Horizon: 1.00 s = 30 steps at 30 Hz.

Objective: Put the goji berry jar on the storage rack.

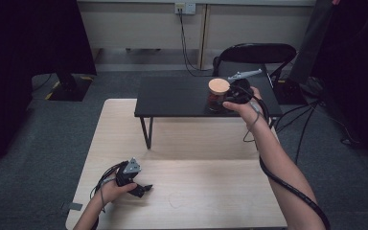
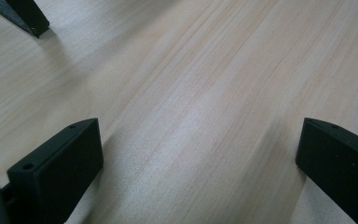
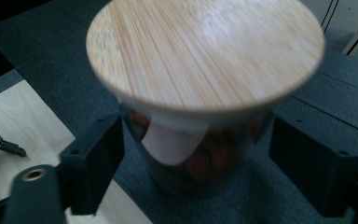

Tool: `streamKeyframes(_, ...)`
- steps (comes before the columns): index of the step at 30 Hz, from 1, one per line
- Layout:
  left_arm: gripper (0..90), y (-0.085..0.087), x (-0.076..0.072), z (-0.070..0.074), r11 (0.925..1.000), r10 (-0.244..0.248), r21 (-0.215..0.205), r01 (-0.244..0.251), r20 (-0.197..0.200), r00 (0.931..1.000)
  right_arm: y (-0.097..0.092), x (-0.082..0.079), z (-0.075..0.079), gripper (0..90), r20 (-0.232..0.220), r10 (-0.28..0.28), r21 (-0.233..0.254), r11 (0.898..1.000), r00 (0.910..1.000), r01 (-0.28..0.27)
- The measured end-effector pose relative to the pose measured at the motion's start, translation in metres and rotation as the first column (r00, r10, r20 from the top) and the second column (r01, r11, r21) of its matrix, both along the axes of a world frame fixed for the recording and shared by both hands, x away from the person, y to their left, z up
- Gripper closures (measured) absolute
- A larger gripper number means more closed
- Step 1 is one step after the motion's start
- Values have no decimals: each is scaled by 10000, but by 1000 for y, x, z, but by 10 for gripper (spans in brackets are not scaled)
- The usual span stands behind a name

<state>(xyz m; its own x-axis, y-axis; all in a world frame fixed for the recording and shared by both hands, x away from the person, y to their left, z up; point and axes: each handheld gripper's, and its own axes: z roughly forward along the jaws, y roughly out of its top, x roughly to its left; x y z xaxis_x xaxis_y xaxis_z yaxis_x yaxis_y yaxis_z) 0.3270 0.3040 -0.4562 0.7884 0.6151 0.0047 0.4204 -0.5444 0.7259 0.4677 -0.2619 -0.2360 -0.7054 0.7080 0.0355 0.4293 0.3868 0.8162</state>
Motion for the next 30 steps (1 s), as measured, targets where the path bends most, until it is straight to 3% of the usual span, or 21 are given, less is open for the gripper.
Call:
streamKeyframes(7, 0, 0, 0, -1, 10000, 33, -48, -33, -15, 10000, -15, -15, -5, 0, 116, 169, -187, 9997, 9998, -167)
streamKeyframes(20, 0, 0, 0, 0, 10000, 29, -41, -29, -10, 10000, -56, -67, -27, 4, 420, 1006, -71, 9949, 9940, -1003)
streamKeyframes(30, 0, 0, 0, -1, 10000, 38, -46, -38, -10, 10000, -76, -104, -60, 0, 397, 1278, 328, 9911, 9910, -1292)
